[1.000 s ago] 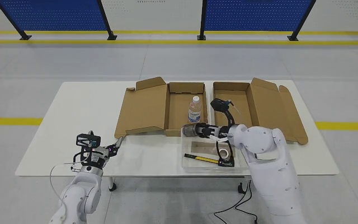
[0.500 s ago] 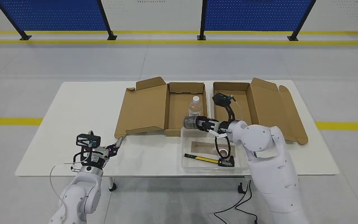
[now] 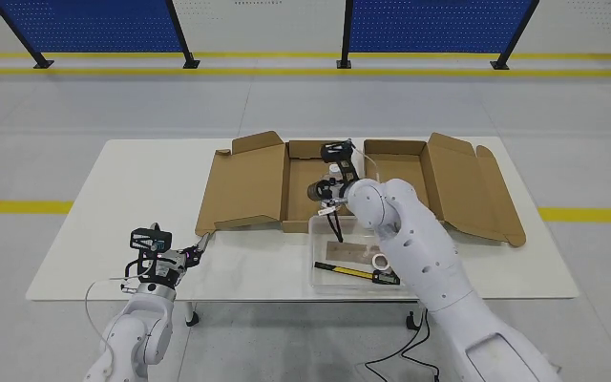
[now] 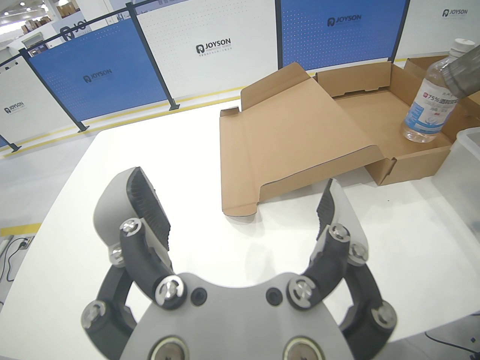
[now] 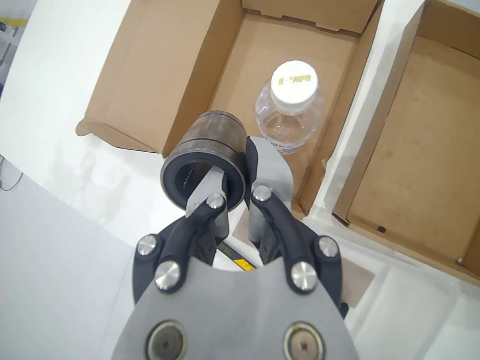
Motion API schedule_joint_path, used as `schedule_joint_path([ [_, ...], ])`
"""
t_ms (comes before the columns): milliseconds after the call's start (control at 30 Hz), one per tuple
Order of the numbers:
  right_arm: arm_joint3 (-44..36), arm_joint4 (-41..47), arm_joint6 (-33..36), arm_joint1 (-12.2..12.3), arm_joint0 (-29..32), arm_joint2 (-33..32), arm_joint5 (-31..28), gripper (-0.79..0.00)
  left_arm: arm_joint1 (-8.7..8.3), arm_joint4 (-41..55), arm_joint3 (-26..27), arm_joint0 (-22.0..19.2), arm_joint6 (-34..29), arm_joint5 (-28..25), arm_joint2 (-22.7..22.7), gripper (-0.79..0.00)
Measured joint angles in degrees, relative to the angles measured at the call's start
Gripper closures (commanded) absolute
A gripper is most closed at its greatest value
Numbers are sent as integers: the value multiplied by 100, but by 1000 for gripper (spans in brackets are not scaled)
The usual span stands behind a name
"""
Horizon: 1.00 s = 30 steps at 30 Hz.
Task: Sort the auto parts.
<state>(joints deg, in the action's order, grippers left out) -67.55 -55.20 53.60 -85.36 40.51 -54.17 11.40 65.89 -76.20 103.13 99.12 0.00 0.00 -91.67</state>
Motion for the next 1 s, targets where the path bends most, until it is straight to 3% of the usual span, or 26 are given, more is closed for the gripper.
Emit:
schedule_joint_path([
  [233, 1349, 153, -253, -326, -612, 658, -58, 0, 0, 0, 0, 0, 0, 0, 0, -785],
  [600, 2607, 457, -606, -718, -1074, 1086, -222, 0, 0, 0, 0, 0, 0, 0, 0, -785],
  [667, 2807, 497, -647, -778, -1141, 1131, -279, -102, 0, 0, 0, 0, 0, 0, 0, -785],
  [833, 3165, 545, -674, -915, -1235, 1250, -366, -89, 0, 0, 0, 0, 0, 0, 0, -785],
  [1000, 3464, 595, -743, -1022, -1324, 1304, -456, -160, 0, 0, 0, 0, 0, 0, 0, -785],
])
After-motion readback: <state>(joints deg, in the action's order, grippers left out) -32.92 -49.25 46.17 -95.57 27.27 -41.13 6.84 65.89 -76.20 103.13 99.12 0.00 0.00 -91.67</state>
